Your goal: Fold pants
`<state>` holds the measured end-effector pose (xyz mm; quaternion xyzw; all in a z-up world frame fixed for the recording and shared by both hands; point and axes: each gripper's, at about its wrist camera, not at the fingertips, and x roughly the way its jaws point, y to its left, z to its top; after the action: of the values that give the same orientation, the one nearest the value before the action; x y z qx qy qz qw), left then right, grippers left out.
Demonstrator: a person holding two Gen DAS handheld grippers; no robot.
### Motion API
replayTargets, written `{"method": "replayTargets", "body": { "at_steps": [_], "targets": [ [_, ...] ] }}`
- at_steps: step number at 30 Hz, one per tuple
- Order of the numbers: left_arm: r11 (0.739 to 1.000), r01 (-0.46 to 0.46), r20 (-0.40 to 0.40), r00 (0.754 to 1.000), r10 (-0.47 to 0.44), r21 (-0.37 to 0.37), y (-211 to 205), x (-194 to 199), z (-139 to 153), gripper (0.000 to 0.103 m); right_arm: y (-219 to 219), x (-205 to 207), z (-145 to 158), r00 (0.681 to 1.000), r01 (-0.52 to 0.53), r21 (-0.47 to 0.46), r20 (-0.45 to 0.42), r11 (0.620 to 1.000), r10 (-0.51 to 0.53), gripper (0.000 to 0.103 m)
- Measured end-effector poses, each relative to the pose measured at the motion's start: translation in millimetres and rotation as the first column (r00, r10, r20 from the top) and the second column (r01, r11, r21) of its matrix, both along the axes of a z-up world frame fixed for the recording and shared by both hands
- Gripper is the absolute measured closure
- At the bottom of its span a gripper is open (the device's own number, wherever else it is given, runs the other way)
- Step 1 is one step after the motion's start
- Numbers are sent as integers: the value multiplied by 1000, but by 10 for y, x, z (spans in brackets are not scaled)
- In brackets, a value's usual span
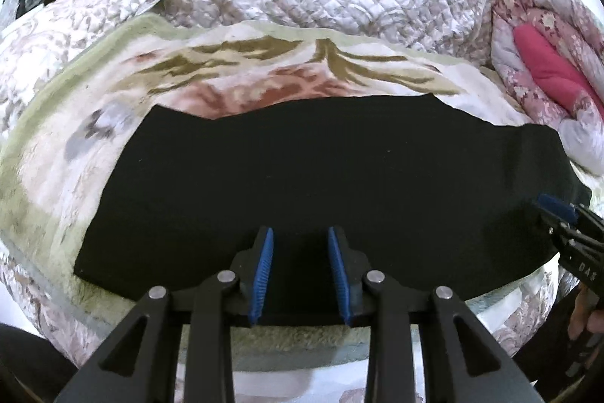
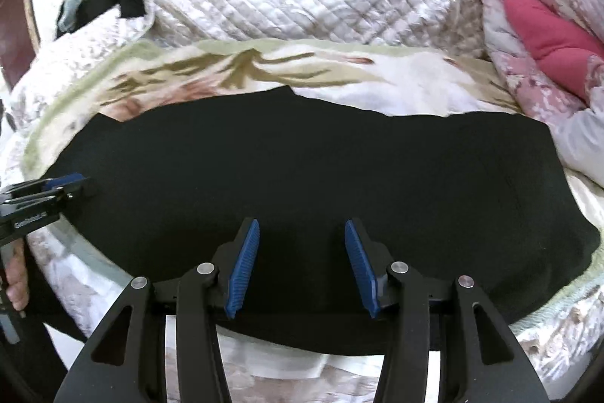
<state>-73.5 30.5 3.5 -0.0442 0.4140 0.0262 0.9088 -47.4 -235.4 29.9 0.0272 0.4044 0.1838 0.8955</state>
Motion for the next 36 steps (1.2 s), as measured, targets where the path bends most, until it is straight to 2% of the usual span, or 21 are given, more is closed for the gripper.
{"method": "replayTargets", "body": {
  "at_steps": [4,7,11,15,18,21,24,27,29,36],
  "targets": [
    [999,-51,0,999,51,-7,183,-21,10,70,68,-10,-44,999,-30,-6,-21,1000,30,55],
    [992,-125,8,992,125,0,389,-47,52,70,65,-6,-20,999,-34,9,-14,999,34,55],
    [977,-201,9,979,203,-65,690,-219,109,70,76,-6,-15,999,-37,15,-18,999,37,55],
    [975,-196,17,980,199,-105,749,-488,114,69,120,-1,-4,999,-47,24,-17,999,48,55],
    [966,-217,-21,976,216,-141,819,-553,17,68,178,9,10,998,-62,32,-13,998,63,55],
    [958,-226,-27,974,225,-175,869,-555,-21,68,239,13,24,997,-80,30,-8,996,81,55],
    [948,-222,-27,975,222,-229,909,-508,-62,59,252,17,22,996,-86,26,-5,996,86,55],
    [935,-239,-22,970,241,-262,937,-463,-94,56,247,18,25,997,-77,28,-7,997,77,55],
    [930,-245,-12,968,252,-274,924,-454,-99,52,222,34,19,998,-66,34,-9,997,67,55],
    [912,-285,31,951,307,-295,948,-428,-120,52,213,53,14,998,-64,51,-13,997,65,55]
  ]
}}
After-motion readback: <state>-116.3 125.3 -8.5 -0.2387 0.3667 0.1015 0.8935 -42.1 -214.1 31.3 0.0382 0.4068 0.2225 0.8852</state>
